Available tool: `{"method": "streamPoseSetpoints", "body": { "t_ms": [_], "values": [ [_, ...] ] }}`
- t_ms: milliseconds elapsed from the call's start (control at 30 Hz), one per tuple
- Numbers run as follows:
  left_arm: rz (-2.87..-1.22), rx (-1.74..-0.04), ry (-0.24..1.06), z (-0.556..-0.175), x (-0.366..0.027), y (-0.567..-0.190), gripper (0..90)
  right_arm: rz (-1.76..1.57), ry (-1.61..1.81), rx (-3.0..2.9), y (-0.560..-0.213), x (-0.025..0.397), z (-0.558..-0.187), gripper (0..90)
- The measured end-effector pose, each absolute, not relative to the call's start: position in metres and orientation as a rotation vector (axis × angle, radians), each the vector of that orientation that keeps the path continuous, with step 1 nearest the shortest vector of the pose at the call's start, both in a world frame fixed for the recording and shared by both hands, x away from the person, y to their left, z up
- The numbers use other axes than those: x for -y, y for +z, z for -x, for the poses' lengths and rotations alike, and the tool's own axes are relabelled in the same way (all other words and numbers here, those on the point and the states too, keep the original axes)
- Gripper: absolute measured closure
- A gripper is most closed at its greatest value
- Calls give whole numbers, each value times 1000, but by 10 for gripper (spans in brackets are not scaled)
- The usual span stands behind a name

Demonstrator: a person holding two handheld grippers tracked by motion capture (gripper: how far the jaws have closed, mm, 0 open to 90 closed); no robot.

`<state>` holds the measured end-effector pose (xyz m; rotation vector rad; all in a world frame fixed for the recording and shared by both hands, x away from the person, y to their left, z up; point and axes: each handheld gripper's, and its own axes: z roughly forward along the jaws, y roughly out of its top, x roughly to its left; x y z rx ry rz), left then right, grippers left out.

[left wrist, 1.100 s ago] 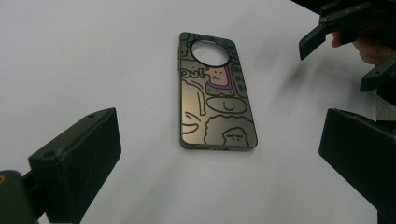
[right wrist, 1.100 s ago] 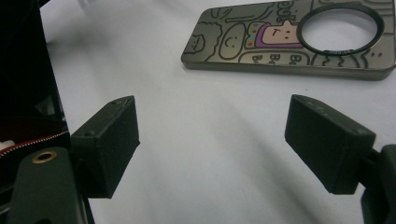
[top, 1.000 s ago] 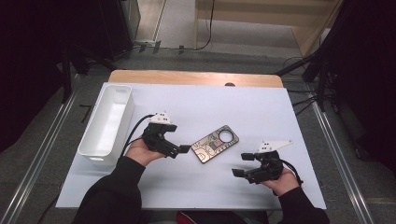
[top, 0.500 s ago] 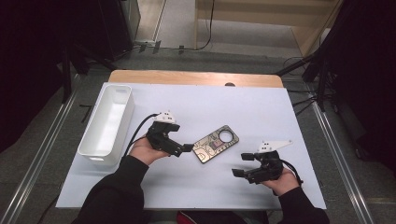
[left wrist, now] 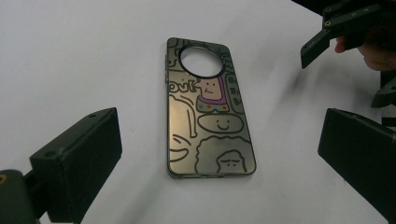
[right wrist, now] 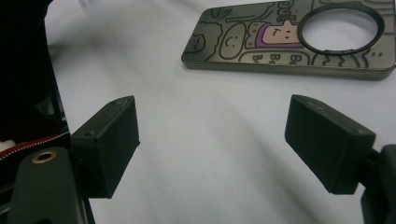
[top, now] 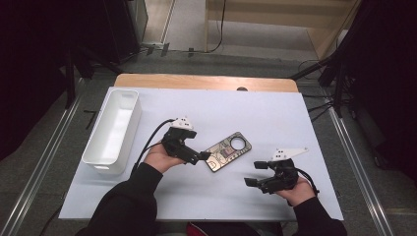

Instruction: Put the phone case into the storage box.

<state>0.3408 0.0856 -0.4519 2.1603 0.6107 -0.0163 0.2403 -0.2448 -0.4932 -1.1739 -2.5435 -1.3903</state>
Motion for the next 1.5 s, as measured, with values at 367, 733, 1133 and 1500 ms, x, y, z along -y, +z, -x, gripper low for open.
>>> {"method": "streamPoseSetpoints", "body": {
  "t_ms": [367, 733, 1133, 1500],
  "values": [
    [-2164, -605, -19, -344, -75, -457, 0, 1174, -1390, 2542, -493, 245, -240, 166],
    [-2183, -605, -5, -348, -65, -467, 0, 1172, -1390, 2543, -493, 245, -240, 166],
    [-2198, -599, 5, -351, -51, -475, 0, 1172, -1389, 2542, -493, 245, -240, 166],
    [-2189, -620, 9, -352, -43, -482, 0, 1169, -1389, 2543, -493, 245, -240, 166]
  ]
}}
